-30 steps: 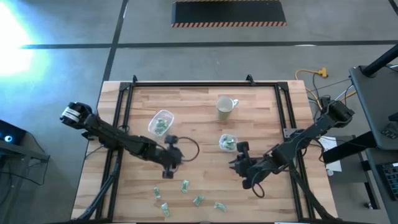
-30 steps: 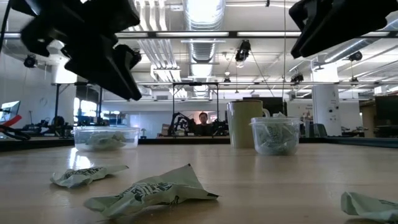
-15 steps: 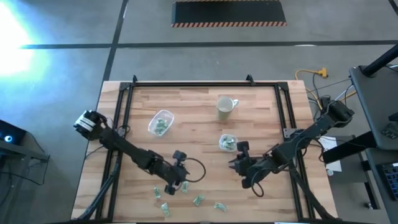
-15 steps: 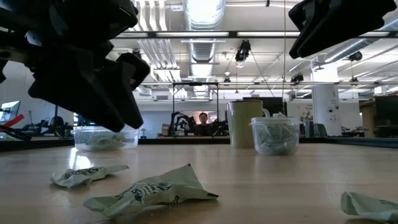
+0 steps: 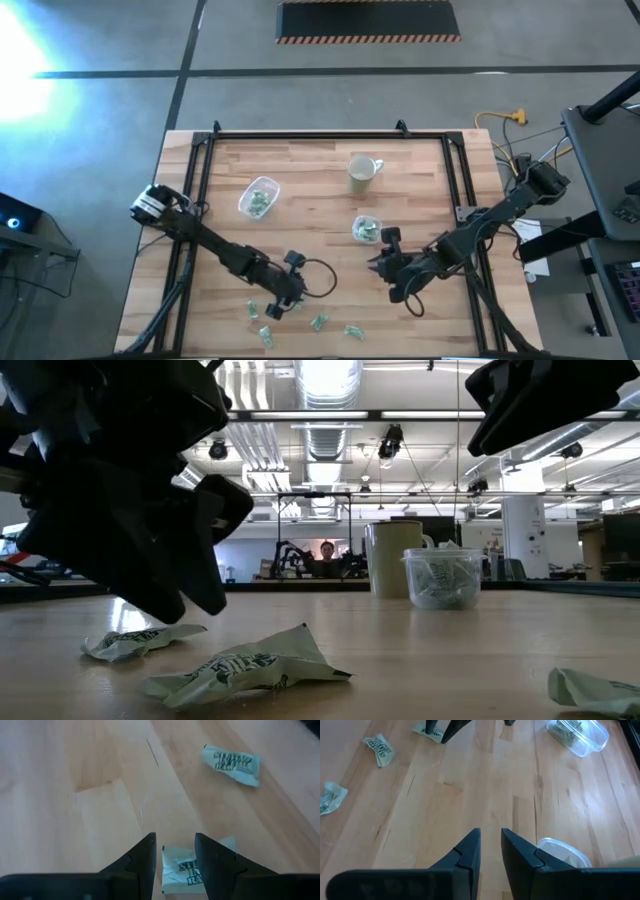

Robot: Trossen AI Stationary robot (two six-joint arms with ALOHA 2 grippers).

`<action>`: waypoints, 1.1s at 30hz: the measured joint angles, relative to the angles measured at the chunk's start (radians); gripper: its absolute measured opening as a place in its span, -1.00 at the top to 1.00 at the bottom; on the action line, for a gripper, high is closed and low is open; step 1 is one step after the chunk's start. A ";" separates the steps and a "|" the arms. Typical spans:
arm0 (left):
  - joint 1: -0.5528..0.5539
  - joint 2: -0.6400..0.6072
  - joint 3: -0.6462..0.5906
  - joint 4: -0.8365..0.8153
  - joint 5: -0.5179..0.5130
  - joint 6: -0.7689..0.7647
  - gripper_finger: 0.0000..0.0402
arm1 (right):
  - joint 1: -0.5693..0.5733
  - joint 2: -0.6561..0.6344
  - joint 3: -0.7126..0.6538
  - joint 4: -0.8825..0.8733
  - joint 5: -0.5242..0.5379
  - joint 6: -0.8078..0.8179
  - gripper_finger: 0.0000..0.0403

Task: Pick and place Stevia / Truvia into bins
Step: Put the stevia packet into the left transparent container

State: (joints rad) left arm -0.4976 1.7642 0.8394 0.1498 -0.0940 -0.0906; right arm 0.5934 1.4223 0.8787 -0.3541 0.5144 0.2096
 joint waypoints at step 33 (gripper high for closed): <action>0.001 0.001 -0.042 0.008 0.037 -0.113 0.41 | 0.000 0.000 0.000 0.000 0.000 0.000 0.70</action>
State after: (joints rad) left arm -0.4970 1.7653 0.7979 0.1574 -0.0568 -0.2033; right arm 0.5934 1.4227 0.8783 -0.3546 0.5144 0.2096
